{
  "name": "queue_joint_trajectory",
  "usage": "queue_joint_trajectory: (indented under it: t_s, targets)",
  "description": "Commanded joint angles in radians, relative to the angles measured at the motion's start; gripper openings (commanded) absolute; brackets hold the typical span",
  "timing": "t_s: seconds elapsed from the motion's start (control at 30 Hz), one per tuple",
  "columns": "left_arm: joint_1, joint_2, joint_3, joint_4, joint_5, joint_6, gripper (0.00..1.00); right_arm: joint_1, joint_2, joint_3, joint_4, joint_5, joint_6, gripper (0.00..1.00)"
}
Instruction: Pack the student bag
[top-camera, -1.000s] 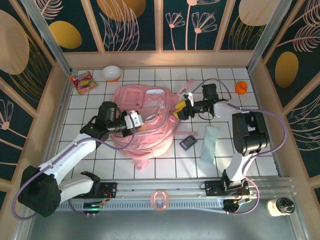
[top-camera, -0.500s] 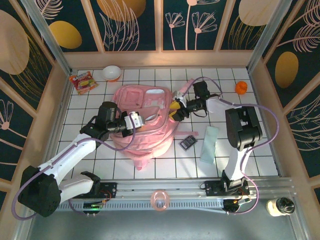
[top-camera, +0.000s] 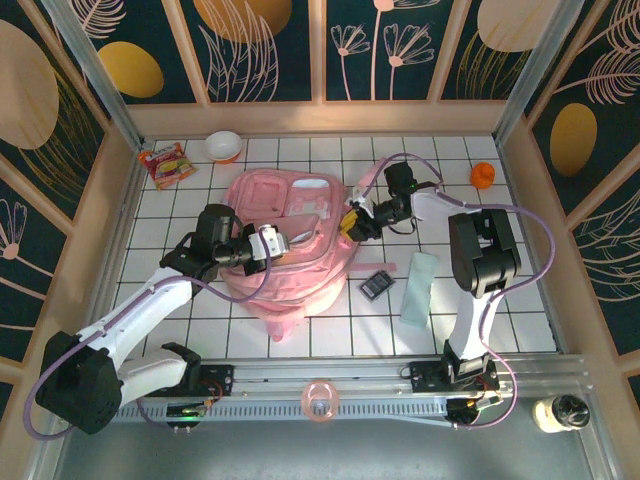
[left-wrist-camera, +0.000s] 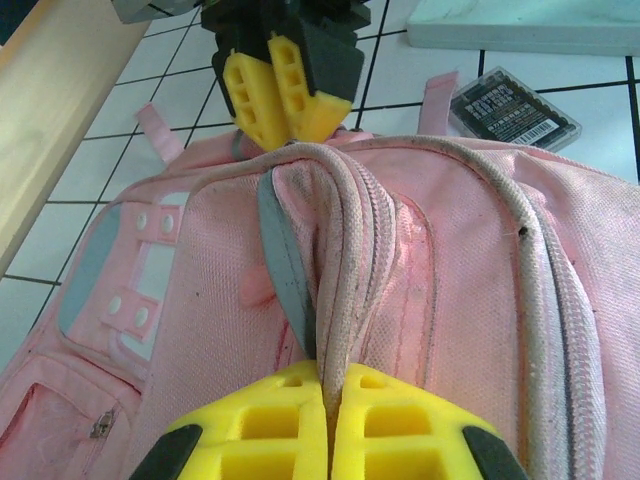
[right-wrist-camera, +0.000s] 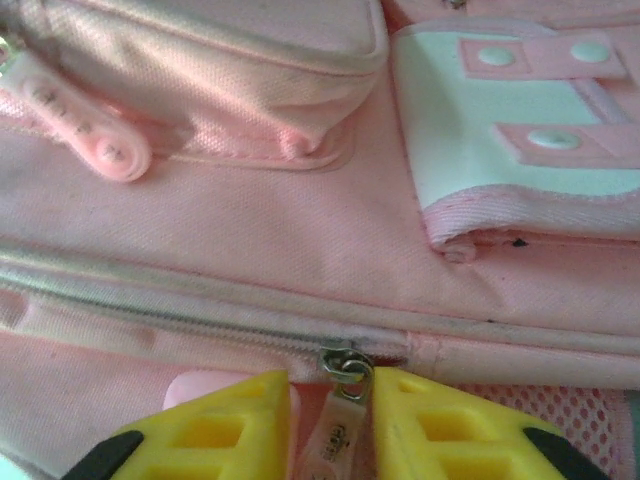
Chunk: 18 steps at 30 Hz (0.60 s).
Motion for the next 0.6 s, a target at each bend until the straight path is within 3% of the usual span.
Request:
queue_joint_trajectory:
  t_s: [0.0,0.17,0.27,0.33,0.57]
  targets:
    - [0.008,-0.034,0.01,0.094,0.079,0.008,0.0,0.009,-0.036,-0.006,-0.044,-0.014,0.002,0.2]
    - [0.008,-0.036,0.009,0.097,0.082,0.004,0.0,0.01,-0.028,-0.007,-0.032,-0.041,0.022,0.18]
    - [0.008,-0.035,0.008,0.107,0.092,-0.007,0.0,0.013,-0.027,-0.012,-0.007,-0.034,0.053,0.28]
    - [0.008,-0.034,0.009,0.115,0.103,-0.013,0.0,0.013,-0.024,-0.015,0.016,-0.016,0.075,0.28]
    - [0.008,-0.016,0.011,0.122,0.041,-0.031,0.0,0.014,-0.058,-0.003,-0.015,-0.003,0.101,0.04]
